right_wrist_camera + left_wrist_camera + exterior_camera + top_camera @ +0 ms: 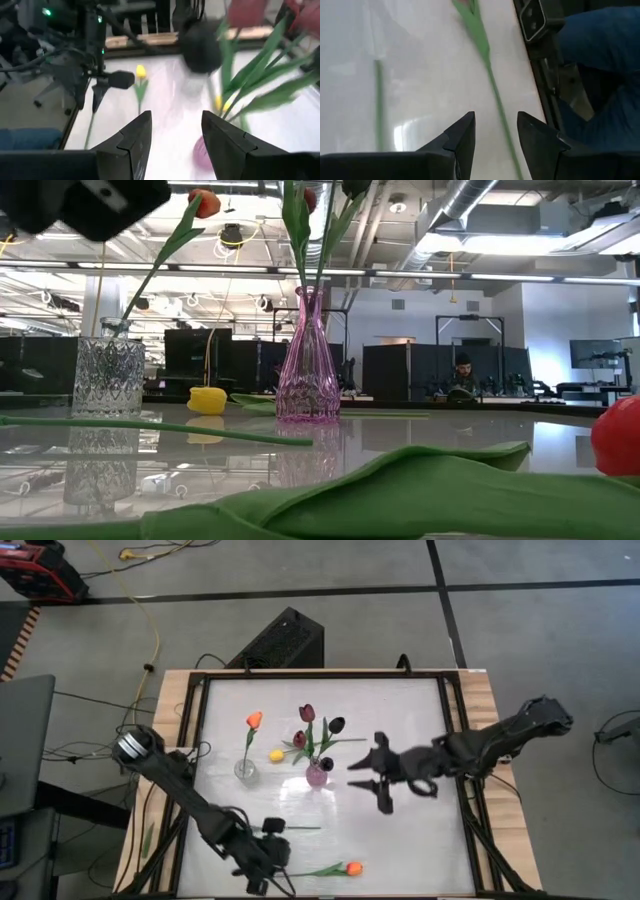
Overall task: Sort flowers into vase by color
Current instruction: Put the orange flower into the transparent vase
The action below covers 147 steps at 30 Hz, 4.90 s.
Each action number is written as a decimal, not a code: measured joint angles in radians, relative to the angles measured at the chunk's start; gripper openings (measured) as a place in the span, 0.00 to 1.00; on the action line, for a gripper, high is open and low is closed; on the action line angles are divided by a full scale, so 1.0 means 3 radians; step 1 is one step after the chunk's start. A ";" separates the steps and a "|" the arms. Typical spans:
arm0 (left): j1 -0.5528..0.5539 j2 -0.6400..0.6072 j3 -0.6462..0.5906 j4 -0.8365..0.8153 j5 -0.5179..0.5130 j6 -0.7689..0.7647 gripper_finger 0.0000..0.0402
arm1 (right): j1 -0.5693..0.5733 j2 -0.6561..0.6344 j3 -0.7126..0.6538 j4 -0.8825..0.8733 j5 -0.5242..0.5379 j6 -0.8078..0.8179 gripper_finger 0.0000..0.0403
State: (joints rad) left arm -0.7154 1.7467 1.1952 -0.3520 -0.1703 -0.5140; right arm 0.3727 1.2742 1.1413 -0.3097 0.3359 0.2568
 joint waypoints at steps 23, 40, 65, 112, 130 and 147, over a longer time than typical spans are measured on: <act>-0.0214 0.0829 0.0243 0.0499 -0.0538 -0.0372 0.33 | 0.0554 0.0677 0.0000 0.0025 0.0116 0.0546 0.49; -0.0340 0.1181 0.0266 0.0196 -0.0588 -0.0849 0.11 | 0.0788 0.0734 -0.0003 0.0000 0.0340 0.0628 0.49; -0.0148 -0.0246 0.0141 -0.0510 -0.2640 0.0047 0.00 | 0.1501 0.0708 -0.0003 -0.0211 0.2096 0.0471 0.49; 0.0689 -0.0851 -0.1058 0.3769 -0.0579 0.1986 0.00 | 0.0545 0.0732 -0.0761 0.3515 0.0008 -0.1494 0.49; 0.0781 -0.0851 -0.1055 0.3641 -0.0698 0.1933 0.00 | 0.0337 0.0732 -0.0762 0.3578 -0.0168 -0.1471 0.32; 0.0774 -0.0851 -0.1051 0.2564 -0.0580 0.1469 0.27 | 0.0366 0.0736 -0.0765 0.2568 -0.0506 -0.0713 0.05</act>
State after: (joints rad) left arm -0.4831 1.4914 0.8799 0.4171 -0.3442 -0.0733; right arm 0.4826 1.4948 0.9119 0.4606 0.1842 0.0429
